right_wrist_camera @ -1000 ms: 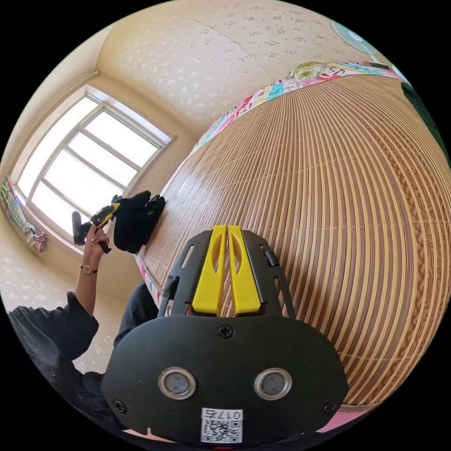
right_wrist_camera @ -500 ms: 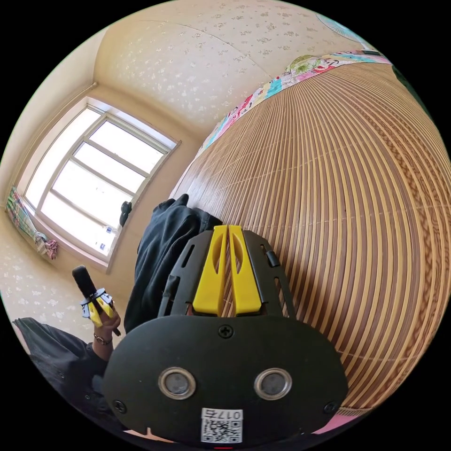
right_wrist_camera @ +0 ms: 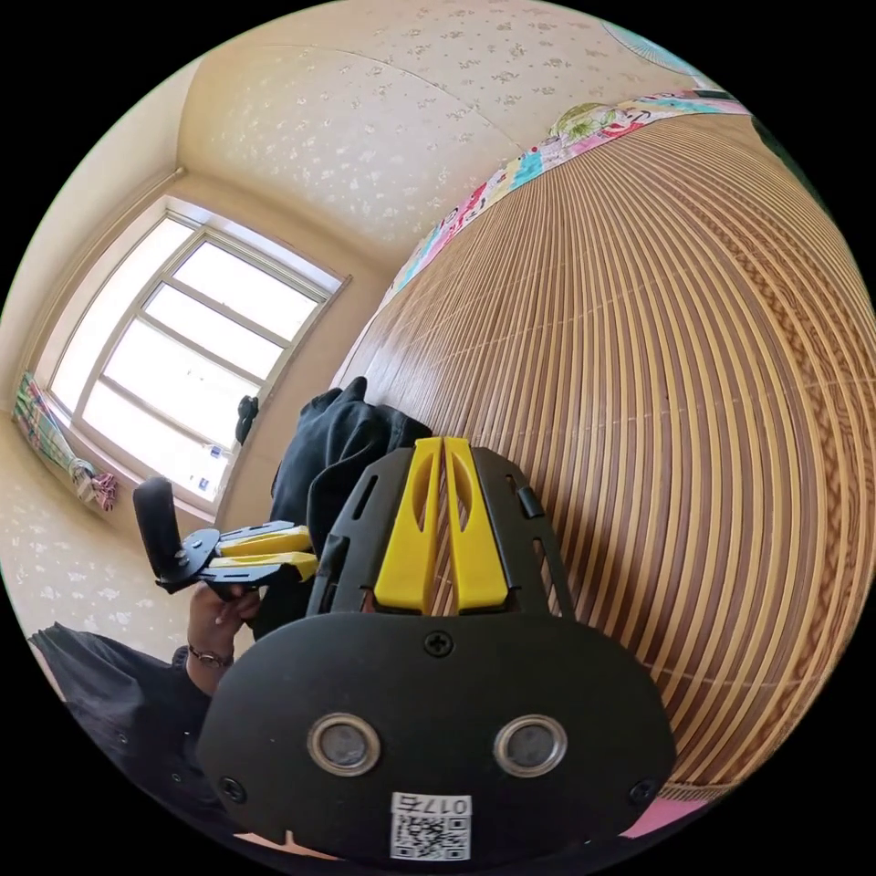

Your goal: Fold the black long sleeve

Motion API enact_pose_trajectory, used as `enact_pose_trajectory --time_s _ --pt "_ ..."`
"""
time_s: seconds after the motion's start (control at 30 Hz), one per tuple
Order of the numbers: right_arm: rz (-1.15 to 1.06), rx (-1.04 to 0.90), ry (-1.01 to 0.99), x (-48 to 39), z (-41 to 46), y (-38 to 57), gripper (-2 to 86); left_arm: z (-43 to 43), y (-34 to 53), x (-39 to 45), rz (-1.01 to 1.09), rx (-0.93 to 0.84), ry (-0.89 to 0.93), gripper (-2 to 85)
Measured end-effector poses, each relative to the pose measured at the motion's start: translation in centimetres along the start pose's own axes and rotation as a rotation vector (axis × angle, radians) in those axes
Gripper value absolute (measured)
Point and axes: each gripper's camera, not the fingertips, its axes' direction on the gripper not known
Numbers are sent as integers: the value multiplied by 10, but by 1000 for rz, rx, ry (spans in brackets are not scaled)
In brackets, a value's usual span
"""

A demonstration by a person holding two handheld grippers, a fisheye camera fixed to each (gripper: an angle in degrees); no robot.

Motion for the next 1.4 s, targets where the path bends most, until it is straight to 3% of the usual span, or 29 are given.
enact_pose_trajectory --time_s 0.07,0.23,0.3,0.43,0.6,0.67,0.87,0.97,1.03,1.1,1.17,1.27,1.4 --pt "23 -21 -20 0 -7 -4 62 -19 28 -15 -84 109 106 41" --pt "-76 130 -354 -39 -47 30 124 -72 101 -31 -118 361 129 39" --pt "-92 54 -367 -53 -36 41 126 -86 116 -32 -95 371 112 39" --pt "-201 -93 -734 -78 -10 61 56 -98 133 -44 -54 311 105 44" --pt "-267 -205 -656 -108 1 72 31 -116 162 -92 -138 373 373 103" --pt "-308 -262 -624 -118 6 77 27 -128 184 -127 -235 475 460 123" --pt "-342 -376 -634 -138 27 97 22 -122 194 -153 -336 410 375 170" --pt "-393 -431 -606 -150 28 105 21 -128 205 -146 -366 463 260 60" --pt "-434 -368 -658 -149 1 99 19 -153 220 -139 -265 587 224 40" --pt "-428 -275 -799 -137 -34 83 16 -188 245 -134 -86 763 296 37" --pt "-392 -188 -889 -123 -70 65 13 -234 286 -150 75 1012 494 34" --pt "-410 -38 -782 -112 -129 48 14 -280 328 -177 356 1264 779 29" --pt "-447 25 -627 -114 -170 41 38 -306 337 -187 716 1416 1153 27"
